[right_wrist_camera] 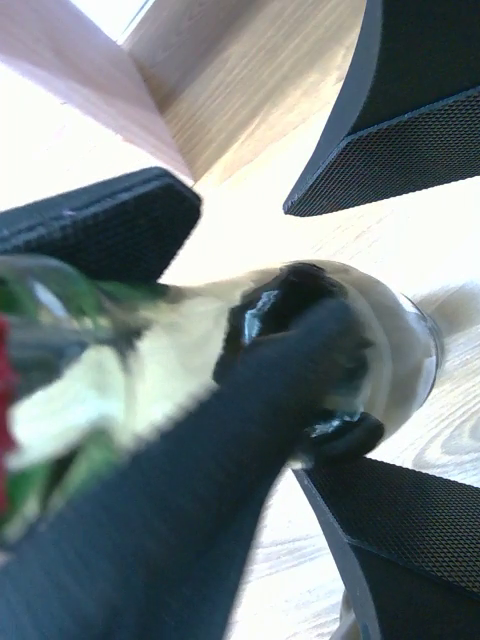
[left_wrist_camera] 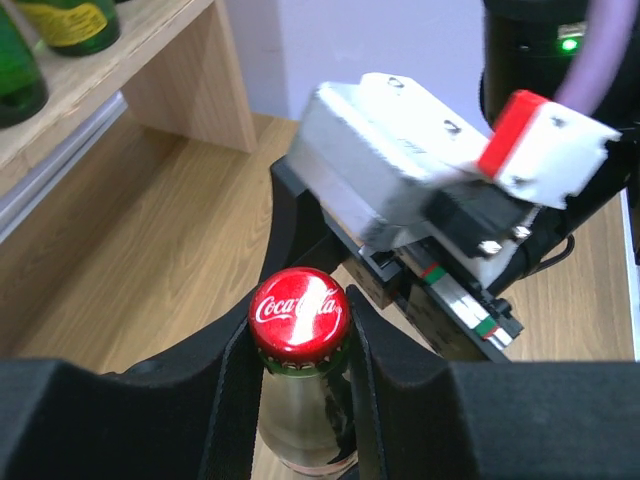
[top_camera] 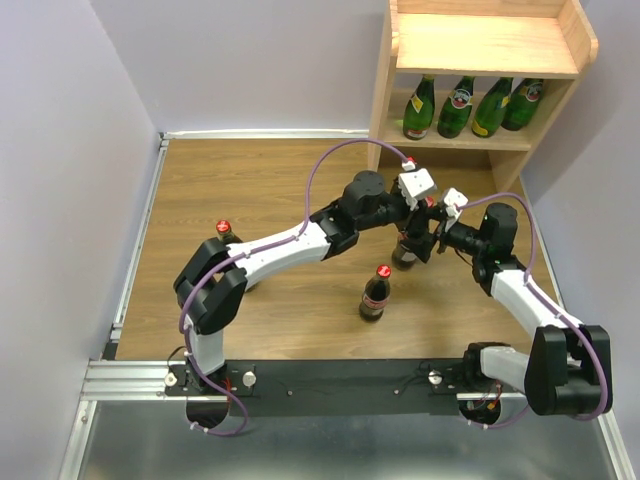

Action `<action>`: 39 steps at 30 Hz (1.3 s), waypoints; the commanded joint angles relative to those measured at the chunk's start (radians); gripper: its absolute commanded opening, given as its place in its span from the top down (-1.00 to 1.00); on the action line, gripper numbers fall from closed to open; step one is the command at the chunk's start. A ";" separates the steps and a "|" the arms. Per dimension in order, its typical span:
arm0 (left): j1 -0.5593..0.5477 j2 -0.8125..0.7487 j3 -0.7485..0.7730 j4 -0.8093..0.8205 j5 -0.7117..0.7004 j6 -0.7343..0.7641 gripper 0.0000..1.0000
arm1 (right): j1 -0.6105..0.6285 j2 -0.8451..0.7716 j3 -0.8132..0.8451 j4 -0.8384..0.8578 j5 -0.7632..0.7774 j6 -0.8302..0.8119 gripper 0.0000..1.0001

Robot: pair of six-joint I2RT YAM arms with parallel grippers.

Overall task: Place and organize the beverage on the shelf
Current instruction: Adjust the drink.

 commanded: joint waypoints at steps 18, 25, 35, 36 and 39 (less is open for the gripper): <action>0.001 -0.193 0.162 0.013 -0.173 -0.106 1.00 | -0.006 0.165 0.084 0.164 -0.267 0.069 -1.00; 0.001 -0.216 0.214 -0.006 -0.190 -0.109 1.00 | -0.002 0.186 0.112 0.170 -0.282 0.071 -1.00; 0.001 -0.244 0.312 -0.039 -0.218 -0.099 1.00 | 0.030 0.231 0.218 0.184 -0.325 0.111 -1.00; 0.001 -0.245 0.321 -0.043 -0.222 -0.099 1.00 | 0.035 0.231 0.221 0.187 -0.328 0.112 -0.99; 0.001 -0.247 0.357 -0.053 -0.222 -0.096 1.00 | 0.054 0.229 0.230 0.205 -0.325 0.120 -1.00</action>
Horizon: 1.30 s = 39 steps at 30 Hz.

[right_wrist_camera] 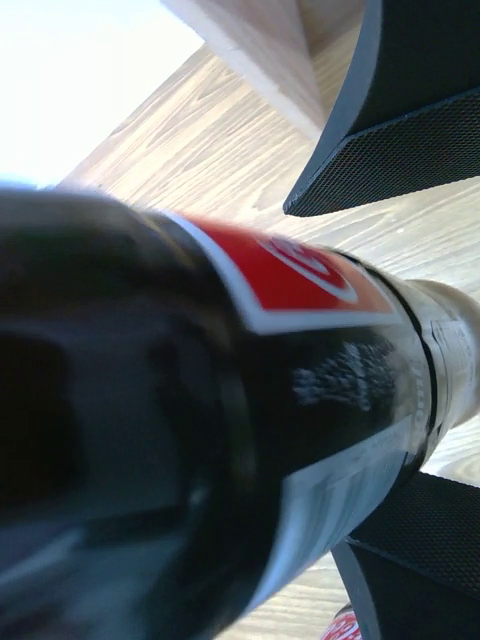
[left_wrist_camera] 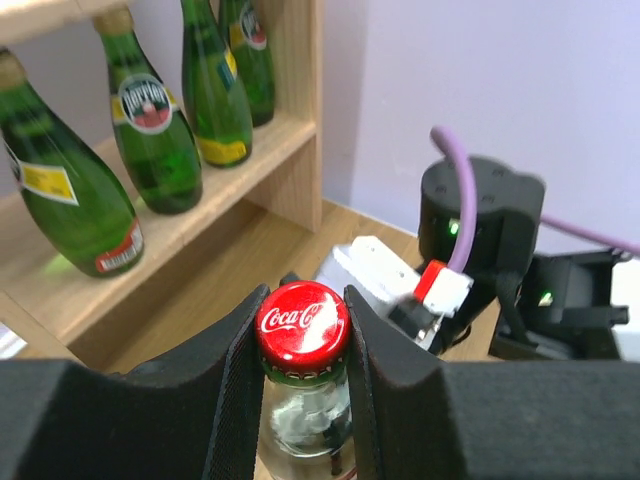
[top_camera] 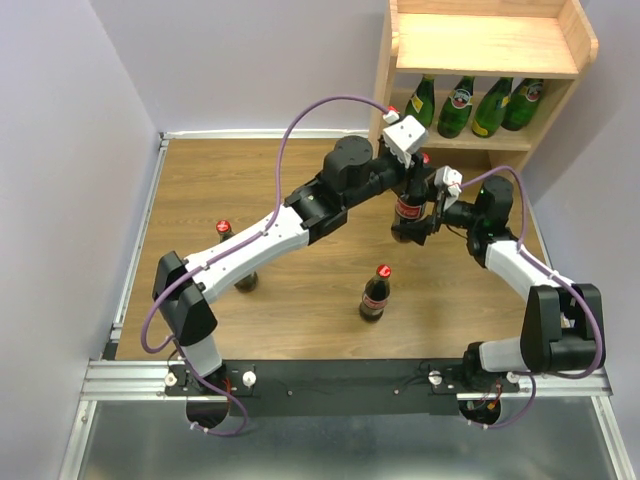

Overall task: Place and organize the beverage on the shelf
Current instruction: Adjust the drink.

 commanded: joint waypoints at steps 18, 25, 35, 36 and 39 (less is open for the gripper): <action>0.000 -0.123 0.192 0.184 -0.041 -0.025 1.00 | 0.097 0.026 0.119 0.336 0.018 0.287 -0.89; 0.000 -0.129 0.192 0.198 -0.048 -0.031 1.00 | 0.133 0.041 0.123 0.379 0.049 0.342 -0.51; 0.001 -0.175 0.143 0.218 -0.060 -0.025 1.00 | 0.137 0.024 0.116 0.479 0.096 0.422 0.99; 0.001 -0.180 0.130 0.224 -0.060 -0.023 1.00 | 0.137 0.016 0.116 0.479 0.099 0.426 0.99; 0.007 -0.212 0.069 0.265 -0.063 -0.032 1.00 | 0.137 -0.011 0.128 0.478 0.130 0.465 0.99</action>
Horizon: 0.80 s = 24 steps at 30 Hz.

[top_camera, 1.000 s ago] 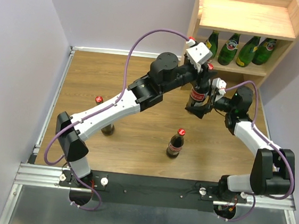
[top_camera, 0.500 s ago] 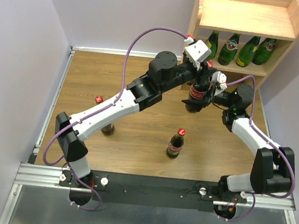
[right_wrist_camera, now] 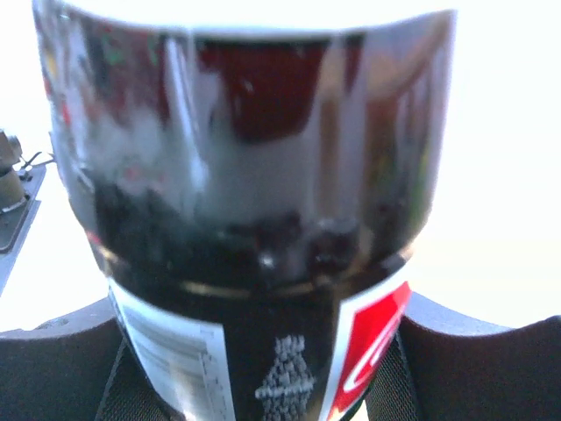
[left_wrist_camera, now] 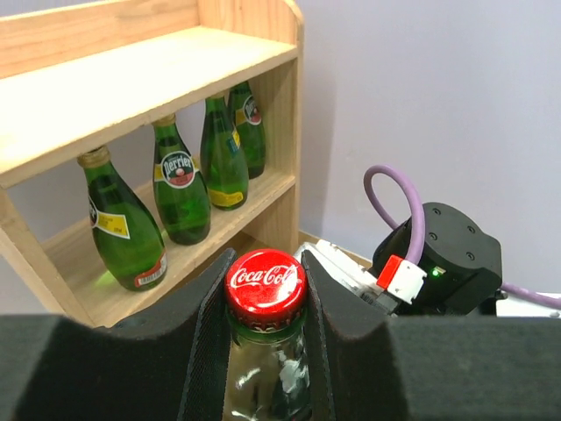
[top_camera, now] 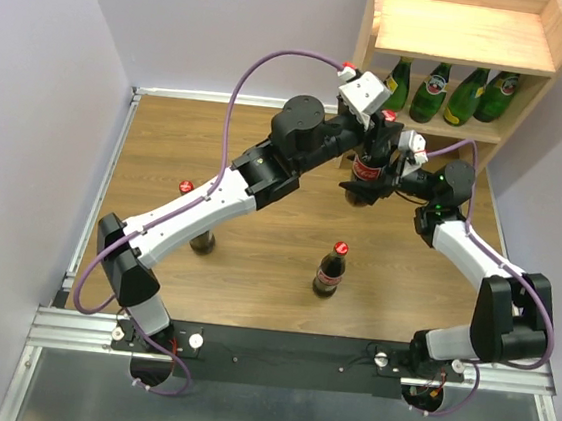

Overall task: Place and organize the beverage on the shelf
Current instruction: Adjust the drink.

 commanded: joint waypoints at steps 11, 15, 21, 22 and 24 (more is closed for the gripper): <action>0.014 -0.187 -0.106 0.321 -0.042 -0.068 0.47 | -0.002 -0.088 0.055 0.063 0.107 0.143 0.99; 0.016 -0.184 -0.101 0.325 -0.041 -0.075 0.29 | -0.003 -0.091 0.047 0.063 0.105 0.143 0.99; 0.020 -0.170 -0.095 0.330 -0.027 -0.086 0.19 | -0.003 -0.092 0.036 0.063 0.096 0.143 0.99; 0.020 -0.167 -0.092 0.330 -0.022 -0.089 0.19 | -0.003 -0.094 0.035 0.063 0.096 0.140 0.99; 0.023 -0.163 -0.092 0.329 -0.019 -0.095 0.11 | -0.002 -0.095 0.024 0.063 0.093 0.135 0.99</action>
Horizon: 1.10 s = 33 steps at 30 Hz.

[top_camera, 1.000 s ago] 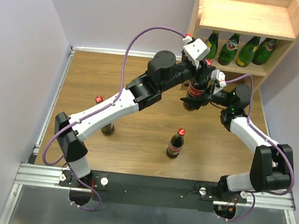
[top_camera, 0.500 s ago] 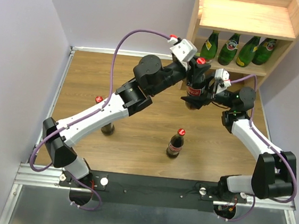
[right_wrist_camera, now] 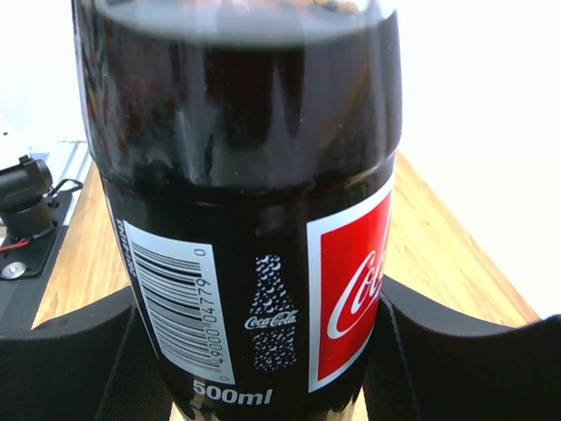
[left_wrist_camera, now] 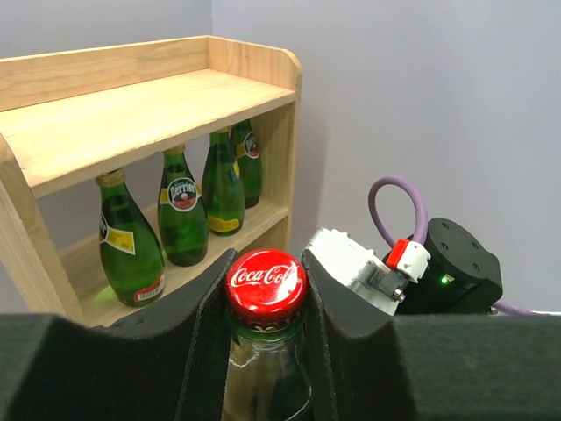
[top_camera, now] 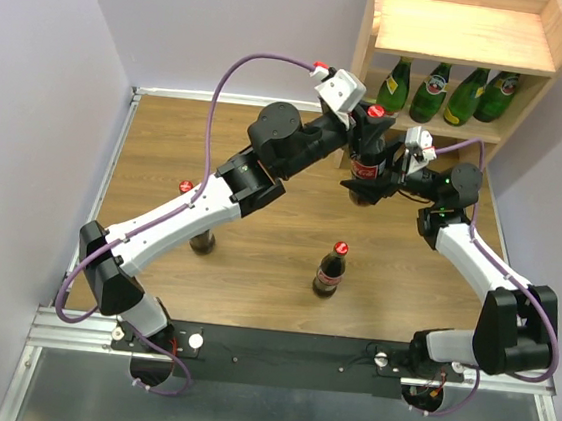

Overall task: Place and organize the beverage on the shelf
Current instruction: Adjust the drink.

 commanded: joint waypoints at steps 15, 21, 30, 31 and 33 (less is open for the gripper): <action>0.018 -0.021 -0.001 0.192 0.052 -0.079 0.01 | -0.015 -0.044 -0.030 0.047 0.088 0.006 0.99; 0.028 -0.042 -0.054 0.210 0.063 -0.078 0.01 | -0.013 -0.047 -0.027 0.047 0.103 0.008 0.99; 0.041 -0.181 -0.203 0.232 -0.014 -0.012 0.01 | -0.015 -0.047 0.035 0.034 0.135 0.040 0.99; 0.041 -0.206 -0.228 0.230 -0.023 -0.004 0.01 | -0.016 -0.047 0.038 0.031 0.140 0.038 0.99; 0.043 -0.234 -0.260 0.229 -0.045 0.011 0.01 | -0.018 -0.049 0.043 0.020 0.146 0.037 0.99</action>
